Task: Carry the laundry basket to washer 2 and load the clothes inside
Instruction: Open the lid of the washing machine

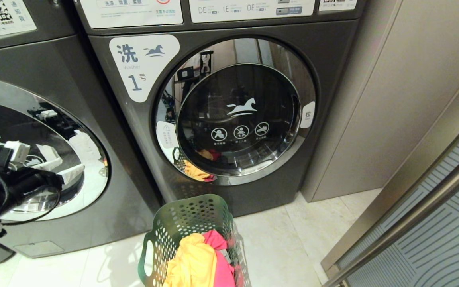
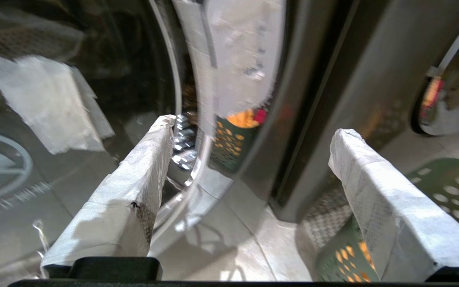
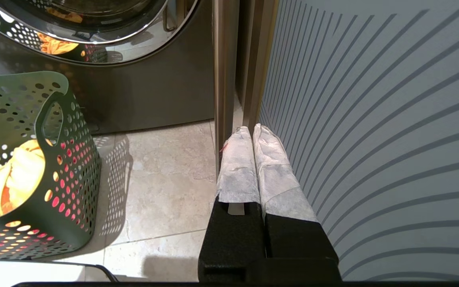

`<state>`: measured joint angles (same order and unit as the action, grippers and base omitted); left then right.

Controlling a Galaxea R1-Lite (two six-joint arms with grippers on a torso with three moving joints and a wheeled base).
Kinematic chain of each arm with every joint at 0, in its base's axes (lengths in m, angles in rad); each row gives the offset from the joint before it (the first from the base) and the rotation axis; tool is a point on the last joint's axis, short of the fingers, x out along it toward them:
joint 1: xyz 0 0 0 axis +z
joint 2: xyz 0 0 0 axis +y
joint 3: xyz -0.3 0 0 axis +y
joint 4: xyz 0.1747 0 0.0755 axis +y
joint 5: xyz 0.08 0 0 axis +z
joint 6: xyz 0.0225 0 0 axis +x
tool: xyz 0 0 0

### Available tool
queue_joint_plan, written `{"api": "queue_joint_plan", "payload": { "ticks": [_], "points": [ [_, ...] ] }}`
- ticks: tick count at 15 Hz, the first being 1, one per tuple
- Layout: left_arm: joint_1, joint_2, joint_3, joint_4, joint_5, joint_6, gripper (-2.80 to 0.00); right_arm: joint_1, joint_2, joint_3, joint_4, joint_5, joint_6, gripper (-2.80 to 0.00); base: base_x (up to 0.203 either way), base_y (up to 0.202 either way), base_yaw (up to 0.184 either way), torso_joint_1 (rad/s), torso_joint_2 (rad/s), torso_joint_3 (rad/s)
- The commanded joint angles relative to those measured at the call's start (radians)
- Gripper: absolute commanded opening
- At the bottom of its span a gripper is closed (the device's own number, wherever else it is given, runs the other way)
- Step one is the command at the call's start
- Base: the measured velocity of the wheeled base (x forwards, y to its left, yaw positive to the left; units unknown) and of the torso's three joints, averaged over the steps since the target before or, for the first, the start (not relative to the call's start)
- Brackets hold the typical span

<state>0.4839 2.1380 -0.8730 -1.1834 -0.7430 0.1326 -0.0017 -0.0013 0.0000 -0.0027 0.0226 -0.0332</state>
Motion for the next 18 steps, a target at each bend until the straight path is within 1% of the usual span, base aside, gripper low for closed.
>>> {"api": "queue_joint_plan", "payload": {
  "ticks": [1, 3, 6, 10, 13, 15, 18],
  "points": [
    [-0.001, 0.052, -0.067, -0.004, 0.005, -0.003, 0.0, 0.0, 0.0, 0.0, 0.0, 0.0, -0.001, -2.8, 0.0, 0.0, 0.0, 0.0, 0.0, 0.0],
    [-0.003, 0.07, -0.096, -0.002, -0.013, -0.005, 0.0, 0.0, 0.0, 0.0, 0.0, 0.0, -0.002, -2.8, 0.0, 0.0, 0.0, 0.0, 0.0, 0.0],
    [-0.004, 0.094, -0.13, -0.002, -0.058, -0.007, 0.0, 0.0, 0.0, 0.0, 0.0, 0.0, -0.001, -2.8, 0.0, 0.0, 0.0, 0.0, 0.0, 0.0],
    [-0.005, 0.122, -0.208, 0.038, -0.061, -0.016, 0.0, 0.0, 0.0, 0.0, 0.0, 0.0, -0.001, -2.8, 0.0, 0.0, 0.0, 0.0, 0.0, 0.0],
    [-0.014, 0.149, -0.268, 0.041, -0.061, -0.022, 0.0, 0.0, 0.0, 0.0, 0.0, 0.0, -0.001, -2.8, 0.0, 0.0, 0.0, 0.0, 0.0, 0.0],
    [-0.023, 0.163, -0.312, 0.046, -0.059, -0.046, 0.0, 0.0, 0.0, 0.0, 0.0, 0.0, -0.001, -2.8, 0.0, 0.0, 0.0, 0.0, 0.0, 0.0],
    [-0.038, 0.168, -0.328, 0.049, -0.059, -0.057, 0.0, 0.0, 0.0, 0.0, 0.0, 0.0, -0.002, -2.8, 0.0, 0.0, 0.0, 0.0, 0.0, 0.0]
  ]
}}
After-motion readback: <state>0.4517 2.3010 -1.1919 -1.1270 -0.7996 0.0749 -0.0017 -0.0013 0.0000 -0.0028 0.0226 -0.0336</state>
